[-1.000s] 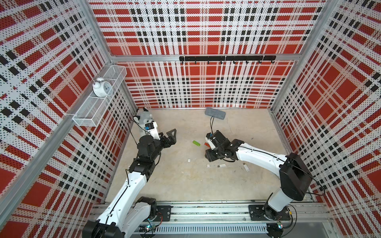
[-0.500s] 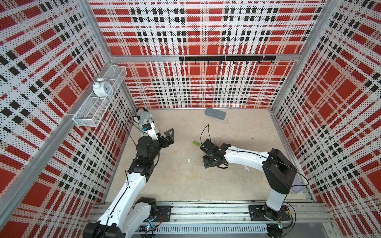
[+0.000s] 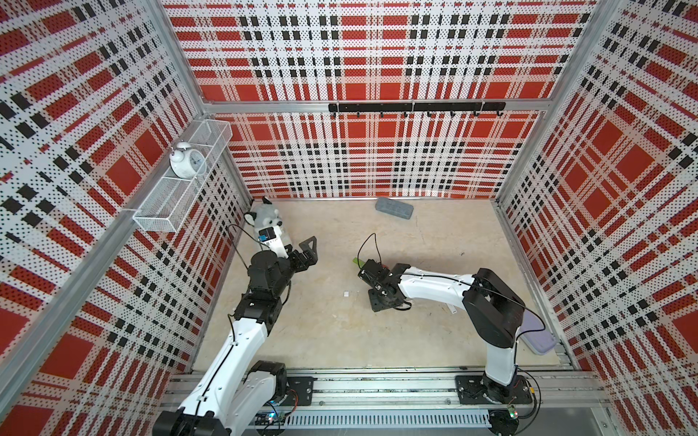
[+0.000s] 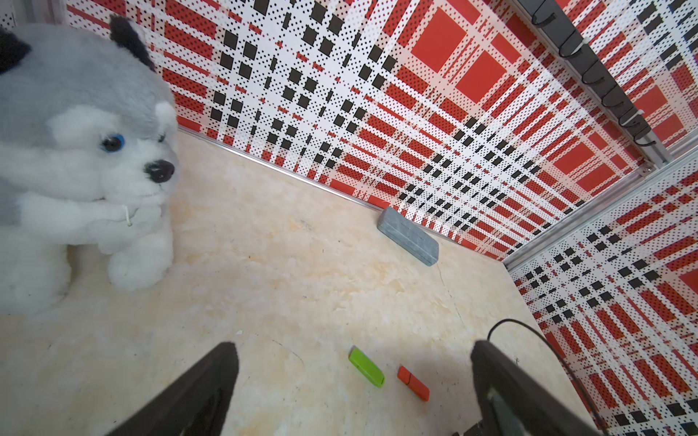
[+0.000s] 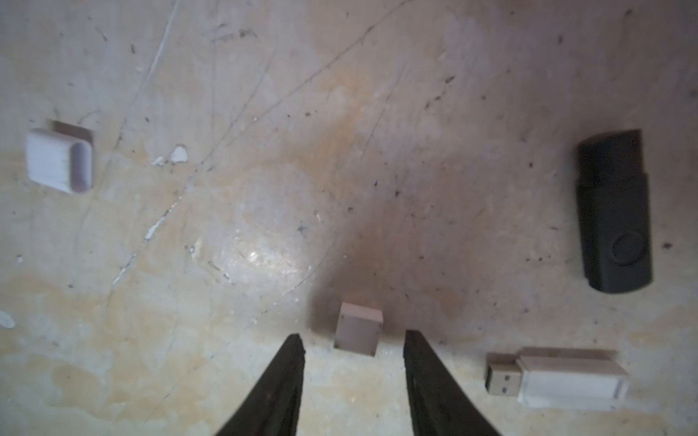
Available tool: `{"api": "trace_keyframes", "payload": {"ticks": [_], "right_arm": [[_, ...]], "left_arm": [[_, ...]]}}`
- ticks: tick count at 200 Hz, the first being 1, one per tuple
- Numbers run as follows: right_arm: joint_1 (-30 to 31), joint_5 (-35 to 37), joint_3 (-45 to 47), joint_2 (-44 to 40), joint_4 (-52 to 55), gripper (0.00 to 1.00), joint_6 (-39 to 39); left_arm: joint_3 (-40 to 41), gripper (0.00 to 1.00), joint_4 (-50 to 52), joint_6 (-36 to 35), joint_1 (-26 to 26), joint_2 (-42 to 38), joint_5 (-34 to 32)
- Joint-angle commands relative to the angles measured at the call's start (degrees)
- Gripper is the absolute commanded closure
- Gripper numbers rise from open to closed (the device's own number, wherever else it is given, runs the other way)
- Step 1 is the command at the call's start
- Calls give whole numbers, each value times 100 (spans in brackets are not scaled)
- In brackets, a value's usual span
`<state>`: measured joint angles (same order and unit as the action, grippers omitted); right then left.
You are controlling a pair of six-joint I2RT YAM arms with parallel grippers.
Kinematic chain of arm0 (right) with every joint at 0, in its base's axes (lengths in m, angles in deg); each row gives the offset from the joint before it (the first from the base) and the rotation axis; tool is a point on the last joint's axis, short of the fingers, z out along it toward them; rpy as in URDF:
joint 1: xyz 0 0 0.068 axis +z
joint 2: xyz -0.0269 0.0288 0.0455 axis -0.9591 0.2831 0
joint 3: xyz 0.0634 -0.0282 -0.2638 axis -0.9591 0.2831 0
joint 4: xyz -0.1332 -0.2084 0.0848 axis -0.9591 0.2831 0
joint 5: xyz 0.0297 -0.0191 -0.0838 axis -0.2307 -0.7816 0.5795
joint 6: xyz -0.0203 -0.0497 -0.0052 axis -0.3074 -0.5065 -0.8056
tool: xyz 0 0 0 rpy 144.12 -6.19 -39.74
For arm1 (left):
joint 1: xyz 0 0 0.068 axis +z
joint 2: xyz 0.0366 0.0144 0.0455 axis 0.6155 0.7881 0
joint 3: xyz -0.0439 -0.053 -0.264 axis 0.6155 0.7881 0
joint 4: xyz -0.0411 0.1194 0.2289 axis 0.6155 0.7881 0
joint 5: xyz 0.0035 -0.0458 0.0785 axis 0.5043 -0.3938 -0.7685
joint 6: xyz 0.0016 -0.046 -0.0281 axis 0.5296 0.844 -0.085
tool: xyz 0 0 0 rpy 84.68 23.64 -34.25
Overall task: Close the usb drive cover
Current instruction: Pick up the cover from the center of the board.
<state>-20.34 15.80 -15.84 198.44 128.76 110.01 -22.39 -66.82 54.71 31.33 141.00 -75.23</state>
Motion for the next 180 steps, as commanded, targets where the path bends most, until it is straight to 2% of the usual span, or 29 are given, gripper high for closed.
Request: {"api": "trace_keyframes", "payload": {"ticks": [1, 51, 66, 90, 133, 180], "right_arm": [[62, 100, -118, 150, 131, 55, 10], [74, 169, -84, 238, 208, 65, -65], [72, 191, -72, 249, 233, 71, -109], [75, 239, -12, 257, 215, 71, -96], [75, 143, -20, 270, 46, 64, -27], [75, 87, -30, 323, -68, 64, 78]], "left_arm": [[58, 2, -61, -76, 68, -53, 73], [57, 2, -49, -83, 94, -49, 115], [67, 2, -61, -80, 102, -50, 117], [50, 2, -61, -75, 116, -31, 147], [41, 2, -78, -45, 111, 2, 200], [40, 2, -70, -37, 112, 10, 216]]}}
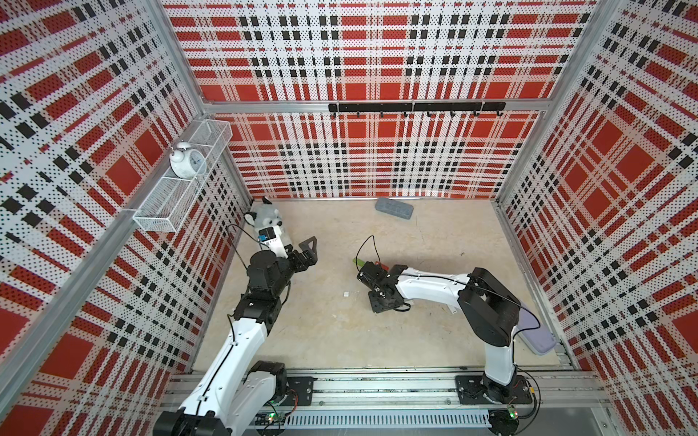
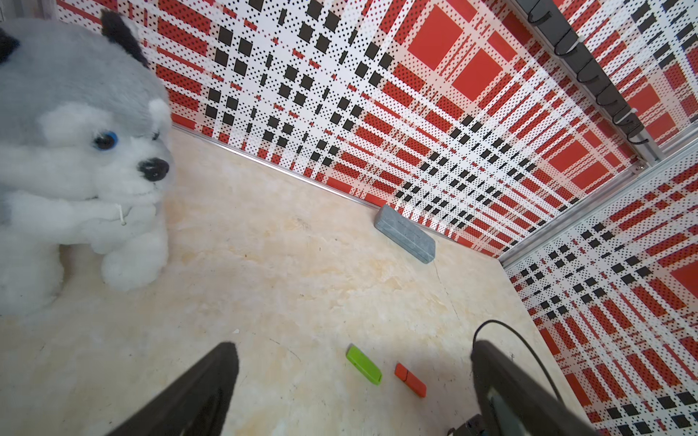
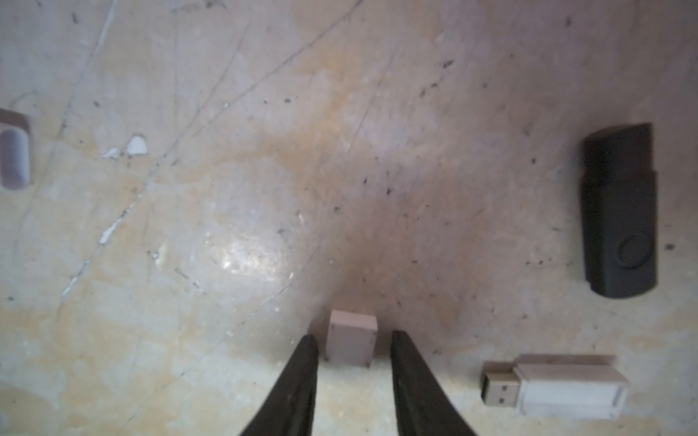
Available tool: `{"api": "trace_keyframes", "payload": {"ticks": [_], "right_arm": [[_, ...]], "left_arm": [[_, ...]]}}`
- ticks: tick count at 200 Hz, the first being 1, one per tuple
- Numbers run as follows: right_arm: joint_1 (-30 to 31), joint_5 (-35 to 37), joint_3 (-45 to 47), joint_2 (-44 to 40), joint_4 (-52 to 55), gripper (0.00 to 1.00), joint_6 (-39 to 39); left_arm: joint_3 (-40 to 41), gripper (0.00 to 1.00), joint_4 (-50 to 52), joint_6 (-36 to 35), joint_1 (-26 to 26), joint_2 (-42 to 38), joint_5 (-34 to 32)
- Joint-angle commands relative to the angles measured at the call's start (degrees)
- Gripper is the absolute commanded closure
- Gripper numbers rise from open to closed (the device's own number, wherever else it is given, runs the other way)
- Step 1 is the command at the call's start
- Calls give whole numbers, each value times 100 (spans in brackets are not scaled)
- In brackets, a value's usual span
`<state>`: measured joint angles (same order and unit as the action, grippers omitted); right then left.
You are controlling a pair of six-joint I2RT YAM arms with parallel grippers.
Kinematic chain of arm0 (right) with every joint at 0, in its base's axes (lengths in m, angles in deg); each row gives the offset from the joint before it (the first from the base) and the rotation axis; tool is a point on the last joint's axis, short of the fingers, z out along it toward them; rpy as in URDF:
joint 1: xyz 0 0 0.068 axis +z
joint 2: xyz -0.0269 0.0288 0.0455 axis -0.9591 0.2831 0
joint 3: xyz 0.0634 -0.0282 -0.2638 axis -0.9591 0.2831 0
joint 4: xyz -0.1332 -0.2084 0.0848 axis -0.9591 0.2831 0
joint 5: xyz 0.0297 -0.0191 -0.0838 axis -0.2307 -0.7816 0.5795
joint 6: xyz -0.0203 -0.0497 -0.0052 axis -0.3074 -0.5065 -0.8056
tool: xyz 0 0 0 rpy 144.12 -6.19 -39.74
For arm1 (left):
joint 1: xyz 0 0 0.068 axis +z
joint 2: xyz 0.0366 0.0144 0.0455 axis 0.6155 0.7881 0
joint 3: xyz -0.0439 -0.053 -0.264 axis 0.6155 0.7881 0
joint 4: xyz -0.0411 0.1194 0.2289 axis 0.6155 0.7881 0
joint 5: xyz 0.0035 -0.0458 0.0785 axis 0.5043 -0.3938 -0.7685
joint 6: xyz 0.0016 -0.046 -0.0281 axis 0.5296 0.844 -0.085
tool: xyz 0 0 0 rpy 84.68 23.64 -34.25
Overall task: Close the usb drive cover
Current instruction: Pick up the cover from the center of the board.
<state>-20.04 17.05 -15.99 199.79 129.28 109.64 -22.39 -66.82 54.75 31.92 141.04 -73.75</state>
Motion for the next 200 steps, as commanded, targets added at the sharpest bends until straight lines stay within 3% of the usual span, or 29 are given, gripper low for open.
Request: {"api": "trace_keyframes", "payload": {"ticks": [1, 129, 200], "right_arm": [[45, -40, -10, 188, -126, 64, 112], [45, 86, 127, 215, -128, 74, 215], [45, 282, 381, -423, -611, 82, -408]], "left_arm": [[45, 2, -70, -41, 53, 4, 69], [23, 2, -87, -32, 59, 81, 137], [31, 2, -78, -32, 63, 145, 332]]}}
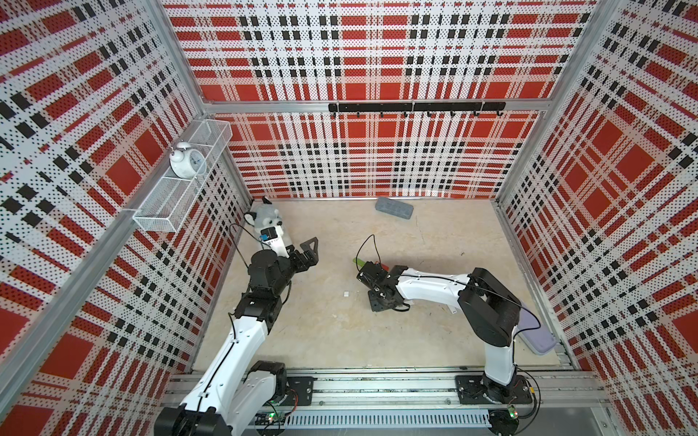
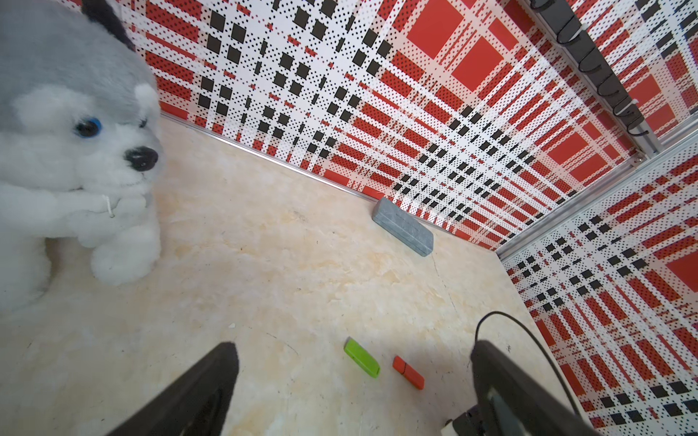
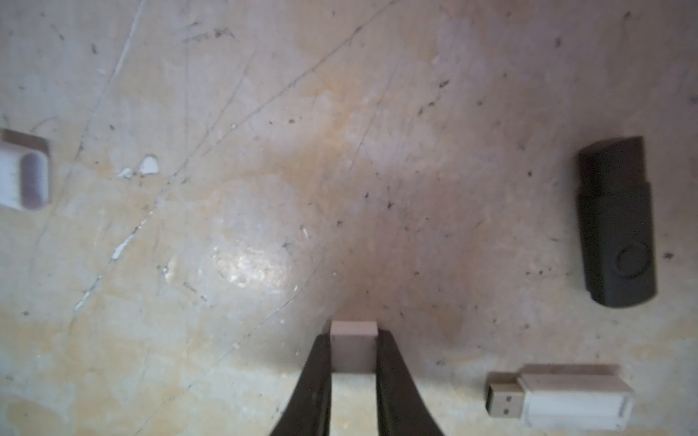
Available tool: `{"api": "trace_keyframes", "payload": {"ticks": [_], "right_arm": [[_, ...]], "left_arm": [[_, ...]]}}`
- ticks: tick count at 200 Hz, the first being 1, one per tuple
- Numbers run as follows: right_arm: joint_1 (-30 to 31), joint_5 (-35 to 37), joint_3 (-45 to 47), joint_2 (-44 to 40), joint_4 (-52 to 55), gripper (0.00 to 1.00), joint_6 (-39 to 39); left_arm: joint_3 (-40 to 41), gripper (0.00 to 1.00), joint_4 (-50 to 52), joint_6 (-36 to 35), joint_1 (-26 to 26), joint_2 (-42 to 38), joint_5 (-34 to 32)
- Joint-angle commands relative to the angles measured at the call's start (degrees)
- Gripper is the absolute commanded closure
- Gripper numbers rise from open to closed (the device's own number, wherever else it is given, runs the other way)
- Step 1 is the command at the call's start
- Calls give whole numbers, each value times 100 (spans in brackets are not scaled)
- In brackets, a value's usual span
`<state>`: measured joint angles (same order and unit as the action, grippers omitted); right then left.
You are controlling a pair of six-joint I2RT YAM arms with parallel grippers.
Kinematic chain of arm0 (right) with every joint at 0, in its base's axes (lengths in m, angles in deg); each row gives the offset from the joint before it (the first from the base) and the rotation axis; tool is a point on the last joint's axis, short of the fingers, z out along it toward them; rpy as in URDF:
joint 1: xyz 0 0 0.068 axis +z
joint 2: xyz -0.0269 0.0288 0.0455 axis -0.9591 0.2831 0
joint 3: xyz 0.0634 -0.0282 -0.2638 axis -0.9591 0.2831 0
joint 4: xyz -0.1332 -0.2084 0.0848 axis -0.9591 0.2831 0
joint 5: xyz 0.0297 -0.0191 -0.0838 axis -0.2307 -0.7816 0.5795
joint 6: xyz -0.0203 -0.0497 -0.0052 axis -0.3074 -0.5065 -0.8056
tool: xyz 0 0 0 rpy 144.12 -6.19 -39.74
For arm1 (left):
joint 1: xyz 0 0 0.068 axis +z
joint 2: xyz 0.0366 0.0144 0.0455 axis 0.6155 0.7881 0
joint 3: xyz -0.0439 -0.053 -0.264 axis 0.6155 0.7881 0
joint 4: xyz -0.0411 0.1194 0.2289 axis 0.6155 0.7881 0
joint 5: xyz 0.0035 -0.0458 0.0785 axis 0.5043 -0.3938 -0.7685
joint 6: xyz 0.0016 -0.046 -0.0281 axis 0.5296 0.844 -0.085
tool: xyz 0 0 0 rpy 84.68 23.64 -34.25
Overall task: Close the usb drive cover
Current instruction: Pick up the cover from the center of the board.
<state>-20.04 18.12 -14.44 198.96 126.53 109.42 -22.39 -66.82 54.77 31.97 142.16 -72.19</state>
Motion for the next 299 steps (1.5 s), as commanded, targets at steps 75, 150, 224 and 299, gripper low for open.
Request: {"api": "trace_keyframes", "payload": {"ticks": [75, 150, 224, 299], "right_arm": [[-42, -357, 2303, -3367, -3659, 84, -5384], [-105, -747, 2773, -4079, -4365, 83, -7936], [-105, -897, 2626, -3983, -4461, 83, -7968], [-109, -1106, 2596, -3953, -4496, 82, -7809]], "left_arm": [[-208, 13, -158, -114, -120, 673, 2421], [-1014, 22, 626, -811, -1694, 1416, 3167], [-1352, 38, 948, -1177, -2215, 1829, 3094], [-1469, 79, 810, -1262, -2249, 2077, 3568]]}}
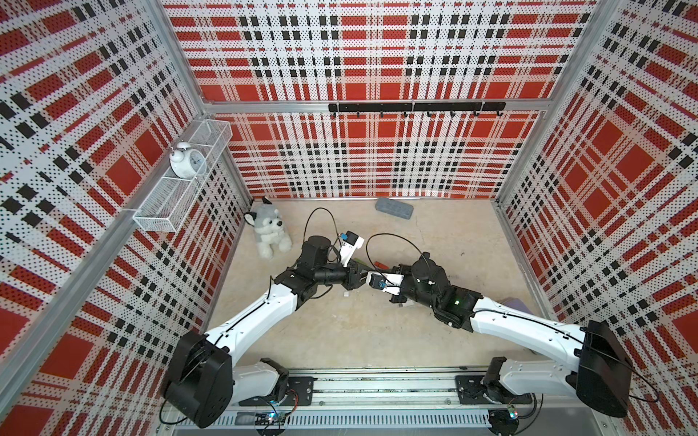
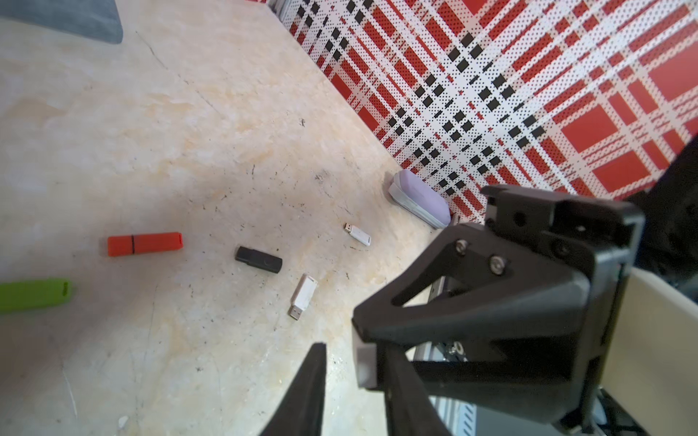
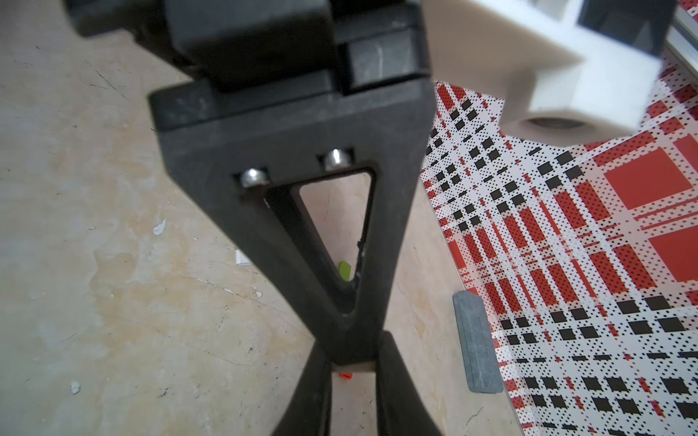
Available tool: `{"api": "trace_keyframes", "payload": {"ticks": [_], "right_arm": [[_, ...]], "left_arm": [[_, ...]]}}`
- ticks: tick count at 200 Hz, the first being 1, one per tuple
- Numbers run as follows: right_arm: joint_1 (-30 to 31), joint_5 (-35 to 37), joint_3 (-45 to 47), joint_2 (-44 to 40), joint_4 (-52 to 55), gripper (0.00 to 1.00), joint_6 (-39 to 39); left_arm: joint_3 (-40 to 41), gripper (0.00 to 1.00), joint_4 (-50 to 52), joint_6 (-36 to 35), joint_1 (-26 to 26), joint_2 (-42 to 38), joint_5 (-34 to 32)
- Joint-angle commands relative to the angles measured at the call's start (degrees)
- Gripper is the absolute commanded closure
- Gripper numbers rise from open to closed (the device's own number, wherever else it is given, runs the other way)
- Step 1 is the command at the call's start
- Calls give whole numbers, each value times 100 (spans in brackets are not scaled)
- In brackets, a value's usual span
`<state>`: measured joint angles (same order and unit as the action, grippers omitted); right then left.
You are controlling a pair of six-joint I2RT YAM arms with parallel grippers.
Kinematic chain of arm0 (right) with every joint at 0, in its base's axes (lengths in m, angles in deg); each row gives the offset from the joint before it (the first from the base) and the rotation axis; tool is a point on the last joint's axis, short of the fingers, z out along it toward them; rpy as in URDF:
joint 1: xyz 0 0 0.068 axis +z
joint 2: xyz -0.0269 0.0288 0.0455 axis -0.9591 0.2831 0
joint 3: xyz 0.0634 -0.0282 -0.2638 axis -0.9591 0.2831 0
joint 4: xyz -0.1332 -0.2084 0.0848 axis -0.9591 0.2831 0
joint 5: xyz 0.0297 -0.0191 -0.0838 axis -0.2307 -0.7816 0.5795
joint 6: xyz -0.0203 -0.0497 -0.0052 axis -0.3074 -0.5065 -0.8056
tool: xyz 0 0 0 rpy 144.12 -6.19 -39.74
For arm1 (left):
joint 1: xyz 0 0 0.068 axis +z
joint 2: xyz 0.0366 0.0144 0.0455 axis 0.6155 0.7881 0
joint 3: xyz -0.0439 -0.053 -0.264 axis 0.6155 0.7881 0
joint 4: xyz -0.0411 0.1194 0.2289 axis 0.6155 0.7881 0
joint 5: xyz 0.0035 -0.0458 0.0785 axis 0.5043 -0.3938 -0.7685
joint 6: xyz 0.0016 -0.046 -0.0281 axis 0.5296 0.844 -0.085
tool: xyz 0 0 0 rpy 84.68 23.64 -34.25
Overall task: Close the usb drive cover
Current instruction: Pick up the cover from the center of the board.
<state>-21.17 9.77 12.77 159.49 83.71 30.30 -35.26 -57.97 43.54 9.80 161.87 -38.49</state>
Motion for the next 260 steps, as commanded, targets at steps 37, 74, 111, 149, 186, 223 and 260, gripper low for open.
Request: {"api": "trace_keyframes", "payload": {"ticks": [37, 74, 111, 149, 186, 223, 260], "right_arm": [[9, -517, -131, -48, -246, 82, 80], [7, -463, -95, -96, -256, 81, 82], [9, -159, -12, -107, -183, 72, 51], [9, 101, 7, -76, -104, 66, -43], [9, 337, 16, 23, -71, 66, -95], [9, 193, 22, 33, -175, 76, -59], [9, 158, -55, 96, -115, 82, -87]], "left_arm": [[-236, 90, -62, -145, -35, 213, 314], [-279, 100, 3, -177, -3, 217, 294], [-266, 100, -1, -151, 105, 135, 297], [-277, 100, 3, -137, 171, 62, 325], [-289, 100, -5, -109, 199, 28, 347], [-292, 100, -15, -113, 207, 28, 393], [-307, 100, -10, -95, 195, 72, 431]]}}
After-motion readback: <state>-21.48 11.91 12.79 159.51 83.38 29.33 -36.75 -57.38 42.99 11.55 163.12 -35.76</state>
